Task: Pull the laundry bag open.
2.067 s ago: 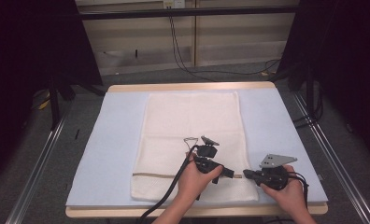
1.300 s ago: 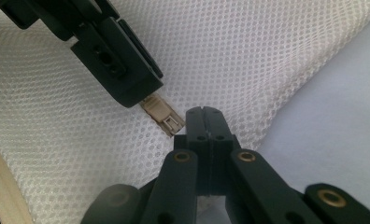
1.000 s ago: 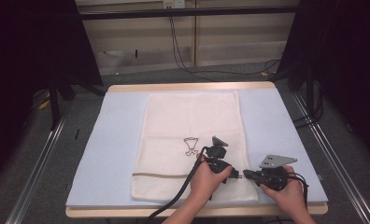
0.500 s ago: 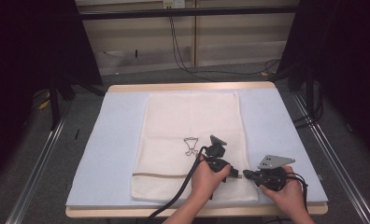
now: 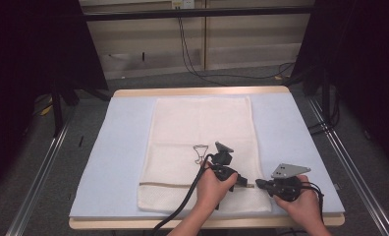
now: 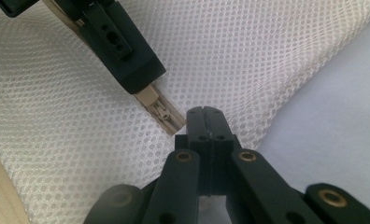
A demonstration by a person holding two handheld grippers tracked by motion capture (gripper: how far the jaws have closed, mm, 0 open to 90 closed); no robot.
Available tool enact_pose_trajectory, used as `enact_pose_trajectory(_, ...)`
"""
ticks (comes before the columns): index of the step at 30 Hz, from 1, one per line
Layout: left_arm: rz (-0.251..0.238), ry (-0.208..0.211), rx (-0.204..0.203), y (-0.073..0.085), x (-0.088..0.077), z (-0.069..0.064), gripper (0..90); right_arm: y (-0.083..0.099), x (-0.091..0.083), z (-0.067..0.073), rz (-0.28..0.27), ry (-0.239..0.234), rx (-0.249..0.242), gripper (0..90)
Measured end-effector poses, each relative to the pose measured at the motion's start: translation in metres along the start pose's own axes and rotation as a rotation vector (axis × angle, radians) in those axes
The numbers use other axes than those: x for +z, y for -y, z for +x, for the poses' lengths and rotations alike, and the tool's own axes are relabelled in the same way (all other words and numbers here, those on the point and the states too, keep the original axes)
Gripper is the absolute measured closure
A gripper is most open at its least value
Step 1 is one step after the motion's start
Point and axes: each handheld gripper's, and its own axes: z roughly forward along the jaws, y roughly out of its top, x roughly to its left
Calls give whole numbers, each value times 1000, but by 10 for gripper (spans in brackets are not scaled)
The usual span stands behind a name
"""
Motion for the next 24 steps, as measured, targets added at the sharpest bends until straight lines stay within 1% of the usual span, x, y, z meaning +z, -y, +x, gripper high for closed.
enact_pose_trajectory(3,-3,-4,1,1,0,0,876,0,0,0,-1,-1,2,900)
enact_pose_trajectory(5,-8,-7,-6,1,-1,-1,876,0,0,-1,-2,-4,10,900)
enact_pose_trajectory(6,6,-1,5,0,-2,1,876,0,0,-1,-3,-4,9,900)
enact_pose_trajectory(7,-3,1,4,0,-3,1,876,0,0,-1,-2,-2,10,900)
enact_pose_trajectory(8,-9,8,-6,0,-3,1,876,1,0,-1,-2,-3,13,900)
enact_pose_trajectory(9,-10,-5,0,1,-5,1,876,0,0,-1,-1,-3,12,900)
enact_pose_trajectory(10,-5,8,-4,1,-5,2,876,0,0,0,-1,-4,13,900)
enact_pose_trajectory(11,-16,8,-14,1,-5,2,876,0,0,0,-1,-4,14,900)
enact_pose_trajectory(12,-10,3,-3,1,-6,3,876,0,0,-1,-1,-2,16,900)
enact_pose_trajectory(13,-10,3,-3,1,-6,3,876,0,0,-1,-1,-2,16,900)
enact_pose_trajectory(16,-18,24,-16,2,-9,5,876,1,0,-1,-5,-4,22,900)
enact_pose_trajectory(18,-19,20,-12,3,-10,6,876,1,0,0,-3,0,20,900)
enact_pose_trajectory(20,-17,25,-18,3,-10,6,876,1,0,0,-3,0,20,900)
enact_pose_trajectory(21,-13,16,-16,3,-10,6,876,1,0,0,-3,0,21,900)
enact_pose_trajectory(22,-21,20,-22,3,-10,6,876,1,0,0,-3,0,20,900)
enact_pose_trajectory(23,-13,29,-12,3,-12,9,876,1,0,0,-6,0,22,900)
enact_pose_trajectory(24,-10,25,-18,3,-13,9,876,1,0,0,-6,1,25,900)
